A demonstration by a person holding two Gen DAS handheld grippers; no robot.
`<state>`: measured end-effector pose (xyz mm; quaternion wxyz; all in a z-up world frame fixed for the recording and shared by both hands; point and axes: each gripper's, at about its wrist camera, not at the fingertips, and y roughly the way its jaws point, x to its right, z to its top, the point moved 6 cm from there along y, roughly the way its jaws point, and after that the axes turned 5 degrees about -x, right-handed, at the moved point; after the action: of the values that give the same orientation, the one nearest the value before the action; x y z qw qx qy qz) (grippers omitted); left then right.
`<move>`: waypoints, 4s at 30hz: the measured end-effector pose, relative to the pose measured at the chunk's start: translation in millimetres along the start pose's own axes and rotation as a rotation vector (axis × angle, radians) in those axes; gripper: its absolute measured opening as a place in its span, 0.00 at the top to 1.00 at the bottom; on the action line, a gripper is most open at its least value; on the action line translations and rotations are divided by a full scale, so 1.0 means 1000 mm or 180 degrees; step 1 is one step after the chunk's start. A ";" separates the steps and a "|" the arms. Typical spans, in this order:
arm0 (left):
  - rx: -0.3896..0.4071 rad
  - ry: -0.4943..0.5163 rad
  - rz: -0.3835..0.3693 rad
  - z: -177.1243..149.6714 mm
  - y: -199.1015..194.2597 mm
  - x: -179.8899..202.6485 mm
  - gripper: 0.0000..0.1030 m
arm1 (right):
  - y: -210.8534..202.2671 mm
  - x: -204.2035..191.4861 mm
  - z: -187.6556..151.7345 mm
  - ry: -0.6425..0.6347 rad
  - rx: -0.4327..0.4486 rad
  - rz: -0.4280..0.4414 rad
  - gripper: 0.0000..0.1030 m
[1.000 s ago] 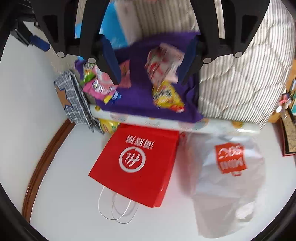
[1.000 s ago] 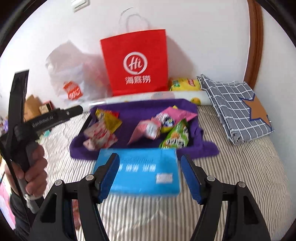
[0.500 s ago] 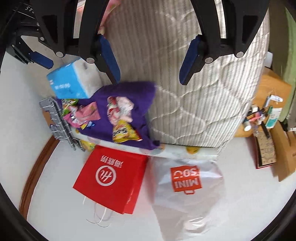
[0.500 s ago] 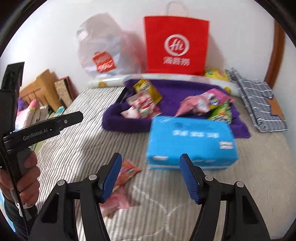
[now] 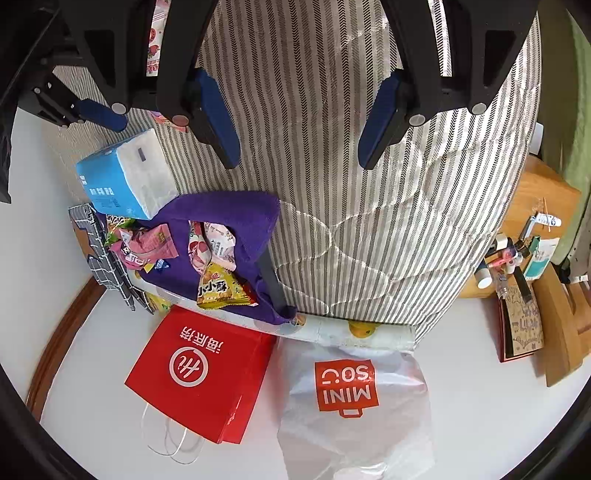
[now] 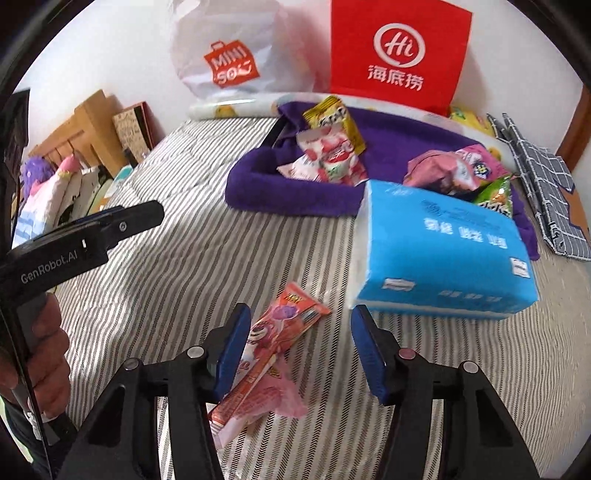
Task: Organize snacks
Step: 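Lower the right tool onto the pink lollipop packet and close it, then grasp the pink peach candy packet with the left tool while the right tool holds the lollipop, then lift both held packets and carry them toward the purple towel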
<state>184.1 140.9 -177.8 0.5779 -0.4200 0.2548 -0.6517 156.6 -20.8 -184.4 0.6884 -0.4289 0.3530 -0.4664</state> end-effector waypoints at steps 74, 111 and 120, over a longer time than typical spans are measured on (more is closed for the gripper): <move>-0.0529 0.0357 -0.0712 -0.106 0.014 0.132 0.30 | -0.043 0.193 -0.099 0.0817 0.0587 -0.0247 0.82; -0.0127 0.0424 0.0579 -0.031 0.072 0.096 0.58 | 0.023 0.246 -0.026 0.0853 0.0485 -0.0112 0.75; -0.0111 0.0366 0.0481 -0.030 0.070 0.093 0.56 | 0.024 0.242 -0.025 0.0749 0.0456 -0.0200 0.69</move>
<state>198.9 32.1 -227.3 0.6024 -0.3714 0.3299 -0.6248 218.9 -251.3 -237.2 0.6562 -0.3318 0.3834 -0.5588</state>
